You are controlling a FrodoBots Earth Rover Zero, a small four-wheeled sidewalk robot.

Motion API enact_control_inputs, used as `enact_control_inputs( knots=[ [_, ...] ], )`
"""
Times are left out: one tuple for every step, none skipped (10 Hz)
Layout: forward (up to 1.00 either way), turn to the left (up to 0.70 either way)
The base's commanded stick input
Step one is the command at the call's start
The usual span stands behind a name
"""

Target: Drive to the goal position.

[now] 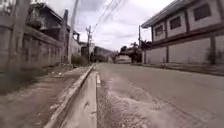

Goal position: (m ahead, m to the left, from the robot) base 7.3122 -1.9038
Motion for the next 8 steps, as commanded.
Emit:
enact_control_inputs(
  knots=[
    [0.05,0.0],
    [0.05,0.0],
    [0.05,0.0],
    [0.06,0.0],
    [0.23,0.0],
    [0.66,0.0],
    [0.7,0.0],
    [0.7,0.0]
  ],
)
